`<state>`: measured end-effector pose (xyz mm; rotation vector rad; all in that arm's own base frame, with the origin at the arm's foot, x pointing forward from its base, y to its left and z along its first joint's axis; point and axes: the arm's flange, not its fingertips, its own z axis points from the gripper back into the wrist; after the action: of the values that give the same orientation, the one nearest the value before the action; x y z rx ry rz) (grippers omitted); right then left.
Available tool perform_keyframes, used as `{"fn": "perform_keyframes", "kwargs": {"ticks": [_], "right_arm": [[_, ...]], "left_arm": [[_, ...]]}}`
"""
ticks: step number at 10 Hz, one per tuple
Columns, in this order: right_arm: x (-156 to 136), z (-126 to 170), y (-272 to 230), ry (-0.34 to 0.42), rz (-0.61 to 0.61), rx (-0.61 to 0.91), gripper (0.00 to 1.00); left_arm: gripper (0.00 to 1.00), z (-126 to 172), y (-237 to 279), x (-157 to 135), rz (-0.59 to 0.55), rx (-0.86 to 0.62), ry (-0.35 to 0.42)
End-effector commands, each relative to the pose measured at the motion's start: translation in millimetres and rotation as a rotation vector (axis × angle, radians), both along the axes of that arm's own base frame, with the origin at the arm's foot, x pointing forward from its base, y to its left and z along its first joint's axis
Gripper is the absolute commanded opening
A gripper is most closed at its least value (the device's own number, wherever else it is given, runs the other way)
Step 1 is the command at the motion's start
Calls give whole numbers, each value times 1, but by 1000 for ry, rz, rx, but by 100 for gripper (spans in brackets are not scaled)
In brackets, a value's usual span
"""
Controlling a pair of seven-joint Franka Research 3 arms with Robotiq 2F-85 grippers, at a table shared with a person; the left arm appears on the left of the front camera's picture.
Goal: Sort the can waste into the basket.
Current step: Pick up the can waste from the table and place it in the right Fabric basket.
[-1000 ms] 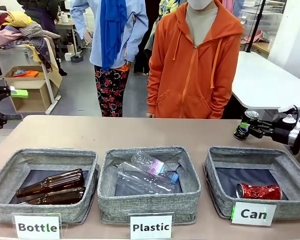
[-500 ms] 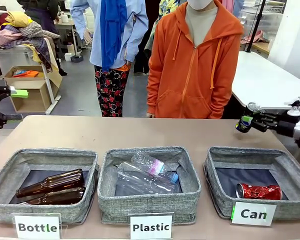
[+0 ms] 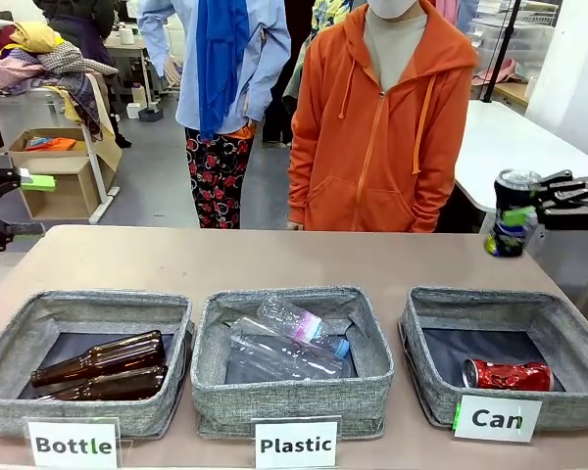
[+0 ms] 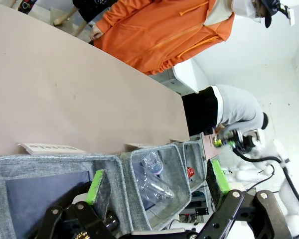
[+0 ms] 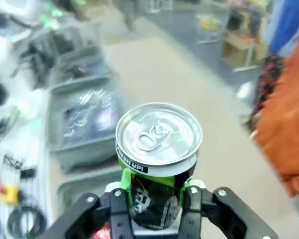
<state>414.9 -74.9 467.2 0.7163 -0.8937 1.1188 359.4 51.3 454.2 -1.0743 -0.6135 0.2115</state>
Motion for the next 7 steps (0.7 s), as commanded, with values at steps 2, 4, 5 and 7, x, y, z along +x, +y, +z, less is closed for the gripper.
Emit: {"fn": "perform_keyframes", "kwargs": {"ticks": [2, 4, 5, 7], "right_arm": [[-52, 21, 30, 117, 247, -413, 5], [-62, 10, 50, 150, 220, -623, 5], [-63, -1, 62, 169, 194, -710, 5], [-62, -11, 76, 146, 70, -829, 5]], "left_arm": [[100, -2, 2, -3, -15, 9, -5], [100, -2, 2, -3, -15, 9, -5], [100, -2, 2, -3, -15, 9, -5], [100, -2, 2, -3, -15, 9, -5]]}}
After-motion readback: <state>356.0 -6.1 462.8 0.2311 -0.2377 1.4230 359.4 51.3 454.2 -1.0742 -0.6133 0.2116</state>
